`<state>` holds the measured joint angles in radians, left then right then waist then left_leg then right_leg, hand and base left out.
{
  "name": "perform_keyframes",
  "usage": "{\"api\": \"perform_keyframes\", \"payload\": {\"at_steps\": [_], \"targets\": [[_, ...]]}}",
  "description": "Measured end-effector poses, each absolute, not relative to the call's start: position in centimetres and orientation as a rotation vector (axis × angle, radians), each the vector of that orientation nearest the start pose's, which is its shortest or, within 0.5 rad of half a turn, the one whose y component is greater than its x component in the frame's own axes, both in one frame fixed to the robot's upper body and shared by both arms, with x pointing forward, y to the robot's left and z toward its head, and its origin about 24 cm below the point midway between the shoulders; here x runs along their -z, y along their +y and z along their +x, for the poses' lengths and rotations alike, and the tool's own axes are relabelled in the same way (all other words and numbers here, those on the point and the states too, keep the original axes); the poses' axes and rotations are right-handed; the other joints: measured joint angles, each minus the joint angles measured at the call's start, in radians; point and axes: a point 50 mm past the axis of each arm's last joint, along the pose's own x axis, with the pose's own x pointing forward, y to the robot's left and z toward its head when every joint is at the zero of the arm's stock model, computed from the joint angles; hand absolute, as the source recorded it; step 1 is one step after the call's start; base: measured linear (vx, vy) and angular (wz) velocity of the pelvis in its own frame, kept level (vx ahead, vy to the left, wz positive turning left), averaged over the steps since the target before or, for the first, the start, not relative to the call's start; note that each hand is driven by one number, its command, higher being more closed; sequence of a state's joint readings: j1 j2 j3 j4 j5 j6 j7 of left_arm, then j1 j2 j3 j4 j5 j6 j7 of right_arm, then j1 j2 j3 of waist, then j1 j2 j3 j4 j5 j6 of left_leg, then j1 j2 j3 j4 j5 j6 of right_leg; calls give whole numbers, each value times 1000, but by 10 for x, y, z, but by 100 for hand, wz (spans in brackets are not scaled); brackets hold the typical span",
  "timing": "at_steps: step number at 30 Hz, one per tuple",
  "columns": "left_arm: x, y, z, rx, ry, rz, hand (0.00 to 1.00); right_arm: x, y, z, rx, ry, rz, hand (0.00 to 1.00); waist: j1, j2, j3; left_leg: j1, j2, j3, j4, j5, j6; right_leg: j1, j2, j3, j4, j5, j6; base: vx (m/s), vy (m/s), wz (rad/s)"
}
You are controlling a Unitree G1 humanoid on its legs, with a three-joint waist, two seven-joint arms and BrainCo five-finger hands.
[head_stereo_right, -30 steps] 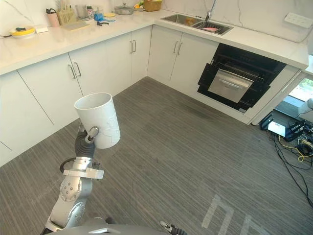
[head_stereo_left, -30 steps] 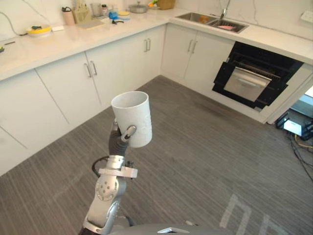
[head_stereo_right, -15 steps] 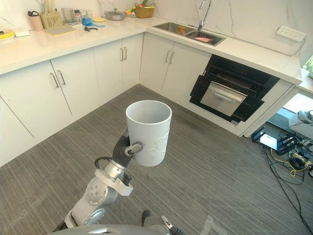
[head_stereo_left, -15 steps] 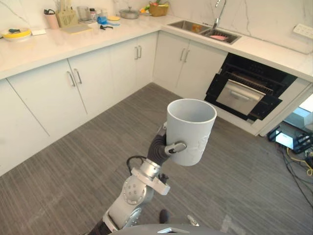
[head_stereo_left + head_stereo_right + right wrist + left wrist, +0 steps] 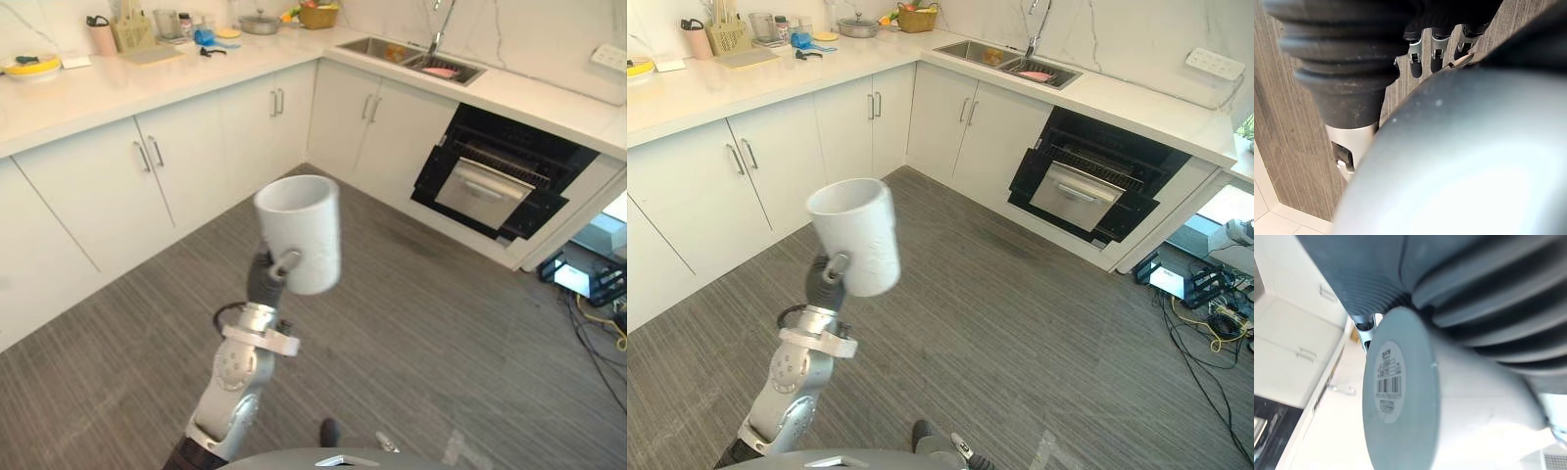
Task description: Walk over to the sink, pick up the cup, carry it to the dishwasher, place the cup inside the dishwasher, then close the dishwasher door
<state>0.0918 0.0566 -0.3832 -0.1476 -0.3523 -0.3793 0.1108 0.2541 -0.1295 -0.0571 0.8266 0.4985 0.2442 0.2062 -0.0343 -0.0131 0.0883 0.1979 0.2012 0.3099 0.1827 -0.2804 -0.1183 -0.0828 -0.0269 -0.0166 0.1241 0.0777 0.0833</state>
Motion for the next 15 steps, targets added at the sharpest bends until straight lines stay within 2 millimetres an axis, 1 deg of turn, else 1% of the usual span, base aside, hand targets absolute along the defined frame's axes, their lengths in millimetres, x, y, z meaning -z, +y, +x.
{"api": "perform_keyframes", "payload": {"at_steps": [1, 2, 3, 4, 5, 6, 7, 8, 9, 10, 11, 12, 13, 14, 15], "targets": [[-76, 100, 216, 118, -313, -422, 100, 156, -195, 59, 199, 1173, 532, 0, -2, 7, 0, 11, 25, 11, 27, -17, -9, -32, 20, -9, 109, -68, -20, 183, -98, -16], [-71, 112, 213, 57, -307, -423, 100, 155, -192, 61, 189, 1166, 531, 0, 4, 2, 7, -15, 47, 9, 174, -30, -9, -46, 26, -12, 198, -147, -40, 172, -84, -15], [-68, 117, 211, 27, -296, -423, 100, 155, -191, 60, 187, 1170, 527, 0, 4, -3, 8, -70, 65, -5, 310, -25, 1, -48, 23, -12, 225, -165, -34, 166, -138, -10], [-62, 124, 206, -23, -278, -424, 100, 153, -194, 60, 180, 1169, 510, 0, 5, 10, 5, -194, 104, -42, 557, 41, 113, -39, 28, -12, 237, -195, -44, 153, -155, -7], [-58, 131, 202, -72, -269, -427, 100, 151, -199, 61, 178, 1162, 495, 0, 8, 29, 6, -285, 136, -75, 721, 170, 161, -7, 35, -8, 209, -206, -58, 243, -130, -8], [-57, 135, 201, -89, -271, -425, 100, 151, -201, 61, 177, 1161, 488, 0, 12, 21, 9, -318, 143, -93, 777, 176, 138, 14, 32, 2, 190, -208, -62, 295, -1, -8], [-56, 139, 201, -95, -278, -428, 100, 150, -206, 63, 175, 1158, 468, 0, 18, 40, 20, -362, 126, -104, 799, 88, 128, 38, 25, 11, 169, -204, -69, 264, 66, -4], [-55, 141, 201, -94, -278, -423, 100, 150, -208, 64, 175, 1159, 463, 0, 17, 46, 25, -379, 109, -106, 784, 51, 124, 52, 20, 13, 157, -204, -69, 243, 63, 0], [-52, 145, 201, -86, -273, -408, 100, 151, -210, 64, 178, 1171, 461, 0, 18, 47, 27, -402, 63, -107, 697, 6, 105, 83, 8, 25, 129, -204, -69, 254, 55, 0], [-50, 148, 200, -90, -269, -399, 100, 154, -210, 65, 179, 1190, 456, 0, 23, 41, 31, -402, 8, -116, 552, 1, 97, 120, -7, 41, 95, -206, -66, 248, 72, -1], [-50, 150, 200, -98, -269, -396, 100, 155, -210, 65, 178, 1199, 449, 0, 26, 37, 32, -402, -24, -128, 461, 10, 86, 134, -15, 49, 81, -209, -61, 238, 125, -9], [-49, 152, 199, -115, -267, -395, 100, 156, -211, 66, 170, 1212, 424, 0, 34, 37, 33, -399, -87, -185, 242, 71, 56, 157, -29, 60, 52, -215, -51, 215, 184, -28], [-47, 154, 196, -141, -260, -401, 100, 157, -216, 65, 175, 1218, 407, 0, 42, 53, 34, -384, -115, -261, 68, 170, 11, 182, -28, 78, 20, -225, -35, 229, 207, -47], [-45, 156, 194, -160, -250, -403, 100, 157, -218, 66, 176, 1217, 403, 0, 51, 61, 35, -373, -116, -273, 61, 218, -14, 198, -22, 100, 0, -232, -25, 298, 231, -77], [-42, 160, 191, -196, -233, -399, 100, 157, -217, 68, 171, 1206, 398, 0, 65, 66, 34, -358, -137, -281, 90, 216, 15, 231, -21, 141, -11, -241, -20, 353, 211, -68]]}}
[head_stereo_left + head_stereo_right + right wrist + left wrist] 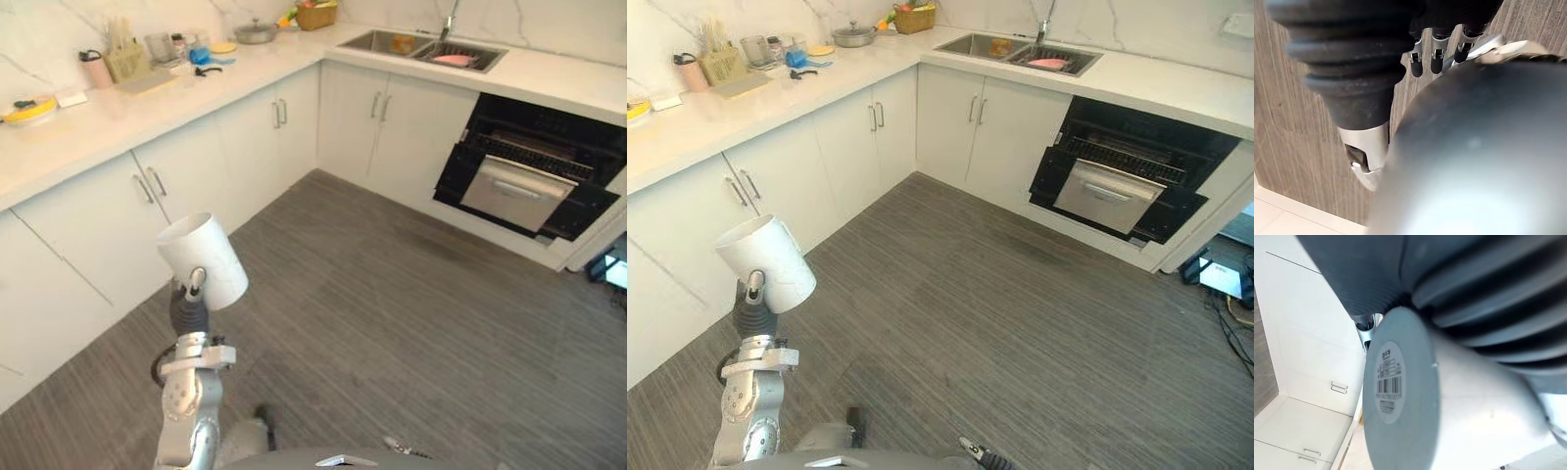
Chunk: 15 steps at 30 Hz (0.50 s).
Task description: Walk over to the sink, pick up the cup, carry it to the dishwasher, place the cup inside the dishwasher, then close the dishwasher door
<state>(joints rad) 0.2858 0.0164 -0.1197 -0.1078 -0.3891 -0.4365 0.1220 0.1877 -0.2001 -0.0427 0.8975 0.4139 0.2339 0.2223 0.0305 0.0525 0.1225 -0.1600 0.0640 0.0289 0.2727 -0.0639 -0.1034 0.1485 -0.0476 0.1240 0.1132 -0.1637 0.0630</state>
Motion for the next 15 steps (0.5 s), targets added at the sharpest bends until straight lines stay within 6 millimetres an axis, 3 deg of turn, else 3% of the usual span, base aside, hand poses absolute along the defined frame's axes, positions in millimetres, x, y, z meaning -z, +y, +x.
{"api": "perform_keyframes", "payload": {"at_steps": [1, 2, 4, 6, 7, 8, 9, 10, 11, 12, 13, 15], "targets": [[-42, 164, 191, -209, -233, -388, 100, 157, -213, 69, 165, 1197, 401, 0, -2, -11, 7, -16, -13, -2, 52, -35, 26, 2, -2, 22, 35, -10, 6, 488, 257, -40], [-42, 165, 192, -205, -233, -382, 100, 159, -207, 68, 163, 1197, 413, 0, -17, -37, 4, -28, -32, -1, 121, -65, 67, 2, -20, 29, 71, -39, 35, 332, 166, -2], [-42, 162, 193, -183, -222, -381, 100, 161, -204, 62, 185, 1208, 424, 0, -23, -66, -9, -13, -59, 6, 145, -99, 84, -1, -43, 30, 115, -58, 38, 288, 132, 2], [-45, 153, 200, -134, -217, -390, 100, 161, -202, 61, 203, 1198, 443, 0, -27, -67, -18, 33, -75, 27, 117, -122, 106, -34, -48, 30, 254, -66, 49, 261, 99, -14], [-49, 149, 205, -103, -230, -388, 100, 161, -203, 64, 232, 1162, 468, 0, -28, -68, -17, 73, -78, 60, 91, -137, 129, -112, -45, 35, 503, -79, 118, 275, 48, -32], [-55, 149, 208, -70, -237, -366, 100, 161, -195, 67, 254, 1142, 514, 0, -42, -97, -16, 159, -107, 83, 62, -157, 143, -179, -57, 22, 734, 19, 212, 349, 74, -44], [-57, 146, 208, -55, -240, -365, 100, 161, -196, 67, 265, 1137, 514, 0, -43, -109, -22, 187, -117, 90, 40, -164, 144, -194, -74, 14, 782, 66, 201, 321, 75, -37], [-59, 144, 208, -32, -243, -355, 100, 161, -197, 65, 272, 1134, 513, 0, -47, -96, -29, 217, -124, 93, 9, -168, 143, -217, -83, -9, 827, 123, 164, 334, 108, -30], [-68, 132, 210, 33, -274, -326, 100, 160, -199, 64, 283, 1113, 509, 0, -63, -95, -47, 285, -126, 93, -66, -165, 154, -283, -88, -35, 923, 305, 80, 342, 92, -20], [-72, 128, 211, 54, -293, -313, 100, 159, -198, 66, 281, 1101, 514, 0, -69, -84, -44, 303, -124, 93, -83, -163, 161, -321, -84, -35, 970, 280, 78, 445, 63, -21], [-79, 122, 217, 95, -329, -285, 100, 156, -198, 73, 286, 1059, 542, 0, -83, -83, -44, 332, -117, 92, -103, -174, 159, -411, -79, -79, 1056, 131, 57, 308, 2, -11], [-85, 118, 221, 126, -351, -281, 100, 154, -195, 78, 294, 1022, 574, 0, -107, -88, -40, 366, -97, 88, -122, -177, 145, -498, -72, -159, 1051, 20, 22, 392, -26, 1]]}}
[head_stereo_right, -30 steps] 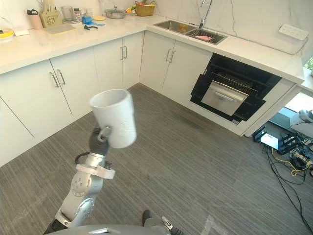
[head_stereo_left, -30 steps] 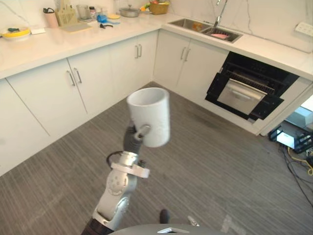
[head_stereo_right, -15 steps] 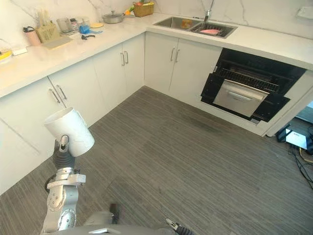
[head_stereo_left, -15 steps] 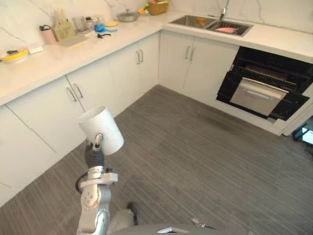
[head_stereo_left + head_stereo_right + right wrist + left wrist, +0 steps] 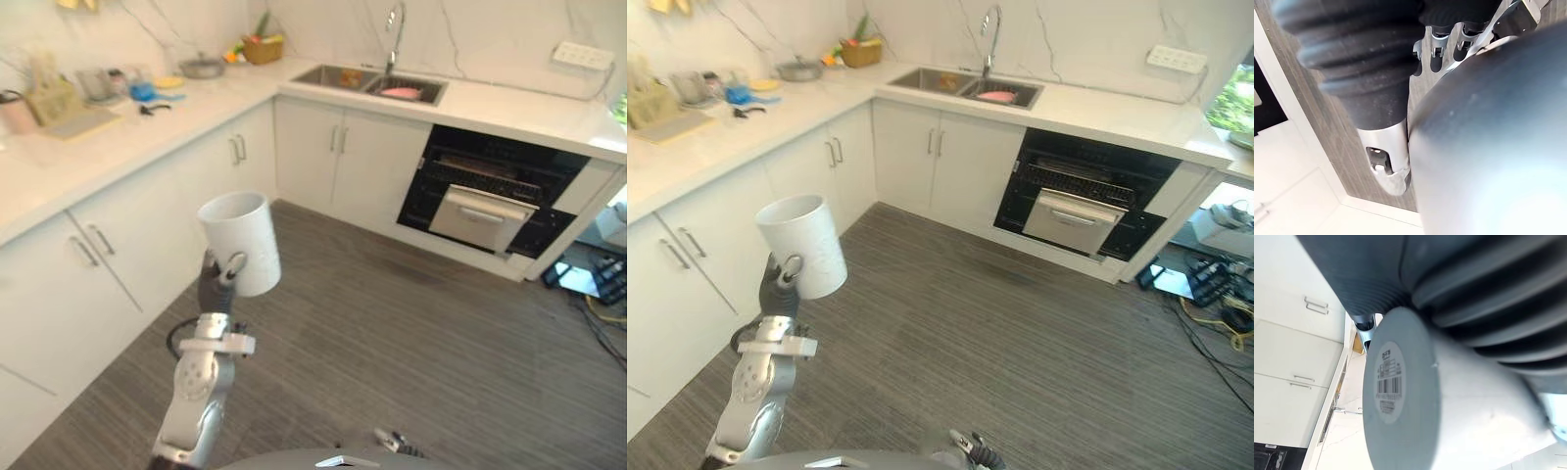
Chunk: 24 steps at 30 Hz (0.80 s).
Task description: Walk over to the sink, pick up the cup, carry it to the dishwasher, place the cup inside the dishwasher, then close the dishwasher door
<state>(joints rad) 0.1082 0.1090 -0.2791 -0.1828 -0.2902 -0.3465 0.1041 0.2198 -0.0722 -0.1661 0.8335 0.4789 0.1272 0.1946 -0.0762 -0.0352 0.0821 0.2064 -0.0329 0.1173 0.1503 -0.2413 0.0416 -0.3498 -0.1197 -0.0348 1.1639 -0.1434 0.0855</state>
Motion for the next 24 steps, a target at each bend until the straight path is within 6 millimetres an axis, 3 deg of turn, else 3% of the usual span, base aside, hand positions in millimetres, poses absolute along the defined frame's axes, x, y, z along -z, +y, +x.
{"api": "perform_keyframes", "payload": {"at_steps": [2, 3, 4, 5, 6, 7, 8, 9, 12, 13, 14, 15, 16, 17, 18, 19, 21, 22, 23, 24], "targets": [[-90, 109, 223, 178, -376, -264, 100, 151, -194, 80, 297, 989, 579, 0, -14, 12, 16, 54, 38, -2, -4, -3, -4, -50, 9, -92, -117, -46, -28, 490, -56, 15], [-94, 102, 224, 217, -394, -252, 100, 148, -195, 78, 315, 967, 584, 0, -13, 24, 23, 95, 75, -5, 13, -11, -14, -45, 25, -123, -305, -48, -39, 495, -89, 25], [-96, 99, 224, 229, -402, -257, 100, 147, -196, 77, 327, 962, 585, 0, -15, 28, 24, 108, 91, -7, 25, -22, -33, -35, 33, -124, -397, -40, -45, 634, -150, 47], [-100, 92, 224, 258, -418, -270, 100, 146, -195, 74, 341, 955, 592, 0, -15, 33, 22, 130, 118, -5, 56, -54, -82, -9, 46, -107, -585, 11, -55, 586, -199, 57], [-105, 91, 224, 268, -440, -274, 100, 146, -190, 67, 345, 968, 595, 0, -16, 19, 18, 146, 125, -3, 101, -97, -122, 39, 47, -73, -790, 131, -99, 610, -227, 59], [-109, 92, 223, 270, -456, -275, 100, 146, -185, 64, 329, 979, 591, 0, -17, 0, 11, 149, 121, -1, 131, -124, -143, 52, 28, -53, -853, 256, -114, 603, -244, 32], [-106, 89, 222, 256, -450, -303, 100, 142, -199, 68, 351, 934, 597, 0, -12, 55, 13, 150, 172, 8, 179, -160, -146, 52, 69, -73, -799, 233, -77, 532, -205, 2], [-107, 87, 221, 244, -452, -324, 100, 136, -211, 78, 353, 894, 543, 0, -8, 86, 22, 136, 196, 26, 221, -141, -140, 50, 92, -64, -771, 191, -81, 557, -229, -10], [-110, 84, 219, 252, -479, -308, 100, 132, -207, 92, 341, 871, 552, 0, -13, 89, 35, 149, 211, 42, 247, -49, -143, 49, 105, -80, -682, 91, -95, 353, -194, -3], [-112, 84, 218, 251, -496, -306, 100, 130, -206, 96, 345, 868, 548, 0, -14, 96, 39, 140, 247, 48, 353, -12, -149, 78, 137, -85, -668, 27, -108, 304, -216, -20], [-112, 85, 217, 249, -501, -308, 100, 129, -205, 97, 350, 871, 545, 0, -12, 99, 41, 119, 268, 46, 425, 19, -146, 95, 154, -84, -670, 16, -114, 316, -236, -36], [-112, 85, 216, 242, -509, -313, 100, 127, -204, 99, 348, 865, 547, 0, -11, 106, 44, 65, 305, 42, 555, 101, -132, 122, 179, -87, -685, 7, -123, 228, -156, -51], [-110, 88, 214, 225, -510, -319, 100, 124, -205, 101, 352, 860, 539, 0, -6, 123, 39, -17, 343, 21, 699, 291, -106, 162, 216, -88, -729, 1, -128, 341, -133, -78], [-105, 91, 211, 193, -497, -330, 100, 125, -204, 97, 365, 867, 534, 0, 6, 116, 17, -81, 363, 10, 776, 522, -64, 236, 243, -79, -819, -1, -131, 326, -51, -77], [-105, 91, 210, 188, -495, -332, 100, 125, -205, 97, 372, 865, 528, 0, 11, 122, 15, -132, 363, -1, 831, 502, -79, 260, 255, -71, -859, 4, -144, 323, 3, -75], [-106, 91, 211, 176, -505, -348, 100, 124, -207, 100, 373, 848, 515, 0, 23, 129, 21, -264, 358, -7, 960, 347, -76, 283, 275, -52, -903, 22, -201, 209, 15, -55], [-103, 95, 213, 145, -493, -350, 100, 122, -207, 105, 372, 821, 508, 0, 42, 129, 40, -409, 353, 33, 1007, 140, -44, 348, 296, -20, -954, 32, -220, 289, -20, -60], [-101, 97, 213, 136, -487, -348, 100, 122, -206, 105, 374, 818, 509, 0, 52, 120, 42, -426, 349, 52, 972, 97, -44, 375, 297, -2, -970, 28, -222, 442, -29, -70], [-98, 101, 212, 126, -478, -334, 100, 122, -205, 108, 380, 801, 511, 0, 69, 101, 38, -445, 326, 76, 845, 26, -48, 421, 290, 34, -993, 16, -223, 332, -9, -69], [-96, 104, 210, 118, -471, -329, 100, 120, -202, 113, 386, 784, 515, 0, 74, 87, 35, -453, 294, 76, 703, -4, -55, 448, 278, 64, -1003, 7, -219, 518, 31, -88]]}}
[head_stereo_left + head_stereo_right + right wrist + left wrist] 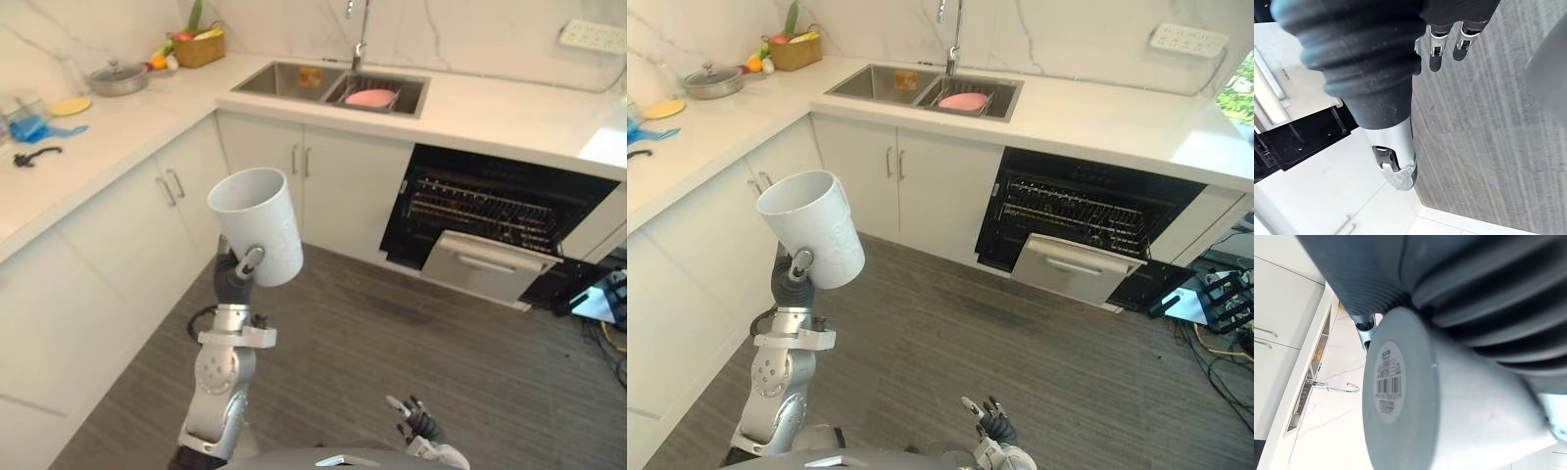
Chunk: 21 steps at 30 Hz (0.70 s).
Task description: Walk over to the sink, pick up the cup, carry it to the dishwasher, place the cup inside the dishwasher, then close the dishwasher door
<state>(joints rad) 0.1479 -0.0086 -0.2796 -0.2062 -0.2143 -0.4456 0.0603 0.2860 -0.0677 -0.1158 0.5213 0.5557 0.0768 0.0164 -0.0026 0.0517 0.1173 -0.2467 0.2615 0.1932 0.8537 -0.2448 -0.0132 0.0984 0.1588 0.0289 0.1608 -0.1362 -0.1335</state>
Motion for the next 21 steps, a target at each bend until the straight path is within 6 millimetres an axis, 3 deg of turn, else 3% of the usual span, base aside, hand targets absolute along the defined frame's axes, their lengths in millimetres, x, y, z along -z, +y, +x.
{"api": "perform_keyframes", "payload": {"at_steps": [1, 2, 3, 4, 6, 7, 9, 11, 12, 13, 14, 16, 18, 21], "targets": [[-92, 107, 207, 109, -453, -326, 100, 118, -200, 123, 379, 757, 509, 0, 3, -17, -5, 14, -60, -33, -247, 8, -12, 24, -20, 45, 0, -9, 20, 370, 68, -77], [-89, 107, 205, 110, -440, -324, 100, 116, -199, 129, 371, 739, 503, 0, 6, -24, -10, 18, -93, -76, -372, 29, -28, 29, -30, 68, -3, -17, 27, 571, 198, -108], [-83, 106, 200, 111, -409, -321, 100, 115, -198, 138, 362, 705, 492, 0, 12, -28, -11, 22, -138, -174, -569, 91, -56, 40, -41, 124, -8, -33, 43, 474, 213, -122], [-77, 103, 197, 113, -377, -322, 100, 113, -198, 147, 367, 675, 484, 0, 16, -24, -10, 15, -151, -232, -644, 146, -72, 53, -46, 169, -2, -59, 62, 571, 313, -124], [-71, 97, 196, 133, -345, -323, 100, 115, -199, 147, 391, 682, 468, 0, 18, -25, -11, 19, -164, -242, -638, 206, -65, 76, -54, 208, 19, -98, 77, 549, 346, -81], [-68, 93, 195, 161, -325, -311, 100, 121, -199, 137, 431, 699, 478, 0, 6, -48, -30, 19, -199, -220, -521, 249, -53, 101, -91, 238, 87, -190, 101, 515, 304, -53], [-65, 90, 198, 193, -308, -288, 100, 128, -199, 126, 468, 723, 490, 0, -16, -78, -42, 29, -233, -200, -462, 159, -24, 76, -116, 229, 219, -212, 124, 503, 271, -28], [-65, 92, 200, 204, -305, -270, 100, 133, -195, 112, 505, 750, 518, 0, -14, -106, -46, 89, -254, -161, -477, 117, -2, -45, -121, 216, 523, -167, 201, 429, 235, -39], [-65, 95, 202, 205, -302, -249, 100, 135, -191, 109, 508, 764, 530, 0, -24, -115, -33, 157, -271, -143, -509, 89, 29, -139, -143, 183, 734, -49, 267, 361, 187, -36], [-64, 96, 203, 212, -293, -235, 100, 136, -189, 106, 502, 779, 525, 0, -37, -110, -26, 213, -278, -129, -539, 77, 46, -189, -172, 125, 856, 10, 231, 434, 224, -48], [-64, 95, 204, 201, -284, -235, 100, 137, -185, 105, 467, 802, 488, 0, -46, -98, -21, 309, -277, -109, -599, 68, 52, -261, -209, 34, 945, -43, 147, 346, 188, -32], [-66, 94, 206, 200, -288, -232, 100, 133, -184, 106, 437, 790, 457, 0, -69, -89, -33, 357, -267, -110, -641, 57, 55, -332, -211, -18, 916, -85, 147, 329, 146, -3], [-71, 91, 213, 221, -302, -228, 100, 127, -184, 108, 444, 756, 445, 0, -80, -81, -30, 404, -249, -117, -672, 43, 45, -406, -206, -79, 743, -115, 162, 443, 61, 16], [-71, 91, 214, 243, -289, -239, 100, 117, -186, 109, 484, 712, 431, 0, -82, -54, -20, 468, -200, -101, -680, -1, -5, -386, -212, -246, 364, -61, 145, 524, -8, -7]]}}
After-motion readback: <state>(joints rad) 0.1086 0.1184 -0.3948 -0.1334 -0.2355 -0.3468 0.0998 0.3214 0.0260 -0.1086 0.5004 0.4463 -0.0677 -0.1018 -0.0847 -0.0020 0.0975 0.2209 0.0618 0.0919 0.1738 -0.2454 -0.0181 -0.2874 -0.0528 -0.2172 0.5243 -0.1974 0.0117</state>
